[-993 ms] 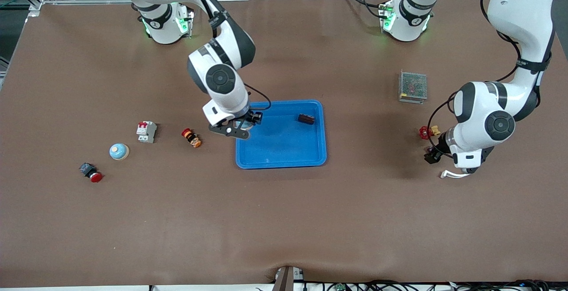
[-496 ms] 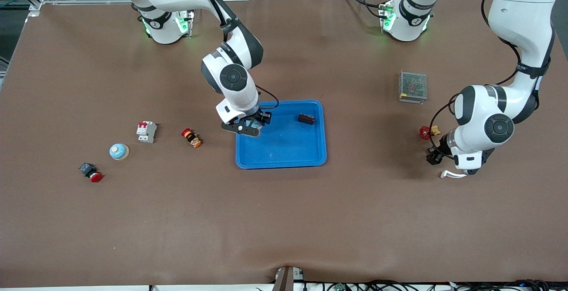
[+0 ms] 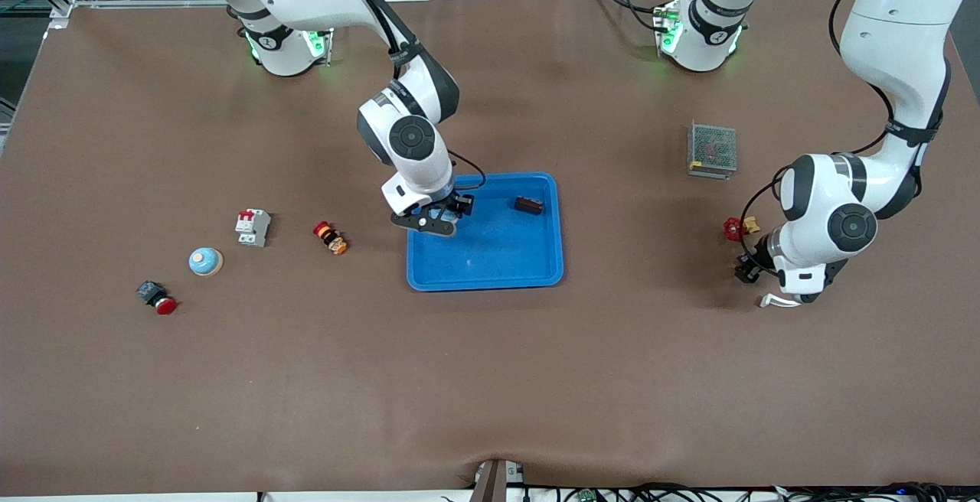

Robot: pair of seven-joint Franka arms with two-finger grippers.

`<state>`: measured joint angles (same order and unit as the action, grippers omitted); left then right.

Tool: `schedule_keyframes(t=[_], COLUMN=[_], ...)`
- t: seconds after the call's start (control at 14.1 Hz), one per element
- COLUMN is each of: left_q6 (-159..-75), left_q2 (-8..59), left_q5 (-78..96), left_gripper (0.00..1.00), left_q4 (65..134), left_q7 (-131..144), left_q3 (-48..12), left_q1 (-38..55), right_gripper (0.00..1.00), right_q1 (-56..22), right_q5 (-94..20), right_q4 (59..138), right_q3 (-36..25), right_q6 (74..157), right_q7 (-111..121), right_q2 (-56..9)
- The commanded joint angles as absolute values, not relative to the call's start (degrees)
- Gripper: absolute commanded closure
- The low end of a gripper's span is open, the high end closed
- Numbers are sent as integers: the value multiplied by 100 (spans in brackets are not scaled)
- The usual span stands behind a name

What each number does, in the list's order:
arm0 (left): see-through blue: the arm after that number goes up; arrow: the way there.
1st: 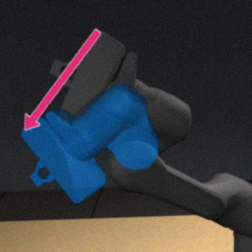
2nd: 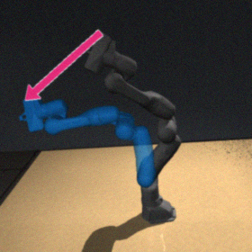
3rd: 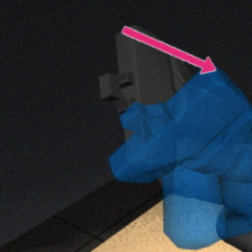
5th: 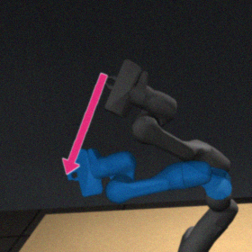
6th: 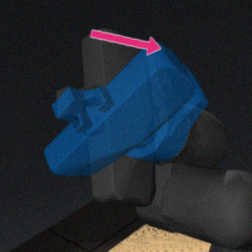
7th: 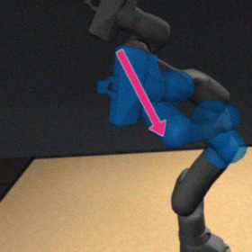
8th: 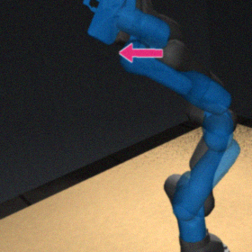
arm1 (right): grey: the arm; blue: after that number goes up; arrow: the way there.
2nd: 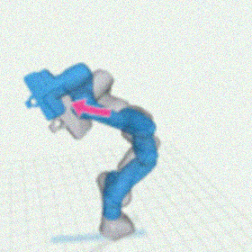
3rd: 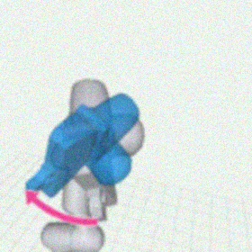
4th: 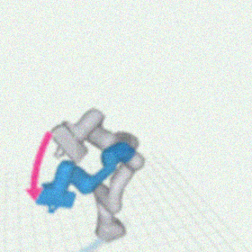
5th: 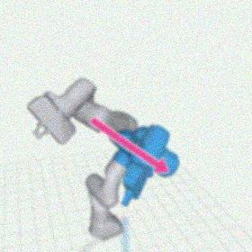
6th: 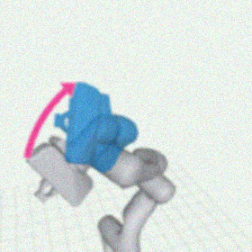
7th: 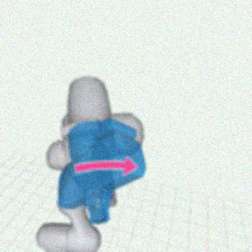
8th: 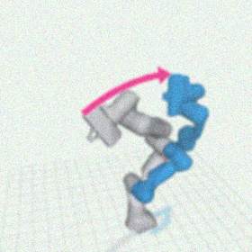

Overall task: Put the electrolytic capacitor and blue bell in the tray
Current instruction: 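Grasp the capacitor with the left gripper while the right gripper carries the bell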

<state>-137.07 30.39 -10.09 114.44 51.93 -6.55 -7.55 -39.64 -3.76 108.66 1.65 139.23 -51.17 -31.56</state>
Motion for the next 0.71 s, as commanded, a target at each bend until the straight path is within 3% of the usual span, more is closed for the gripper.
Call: schedule_keyframes(t=[0.0, 0.07, 0.64], left_q6=[-13746, -13737, -13282], left_q2=[3015, 2980, 2900], left_q5=[-1125, -1108, -1002], left_gripper=[84, 100, 100], left_q4=[11400, 11365, 10733], left_q7=[5133, 5150, 6122], left_q3=[-703, -721, -1247], left_q1=[-782, -765, -668], right_gripper=[49, 49, 49], right_q1=[-4069, -4113, -4131], right_q5=[-387, -395, -369], right_q4=[10872, 10872, 10872], right_q3=[97, 97, 88], right_q6=[14088, 14132, 14229], right_q7=[-5212, -5212, -5221], right_q2=[-3252, -3287, -3392])
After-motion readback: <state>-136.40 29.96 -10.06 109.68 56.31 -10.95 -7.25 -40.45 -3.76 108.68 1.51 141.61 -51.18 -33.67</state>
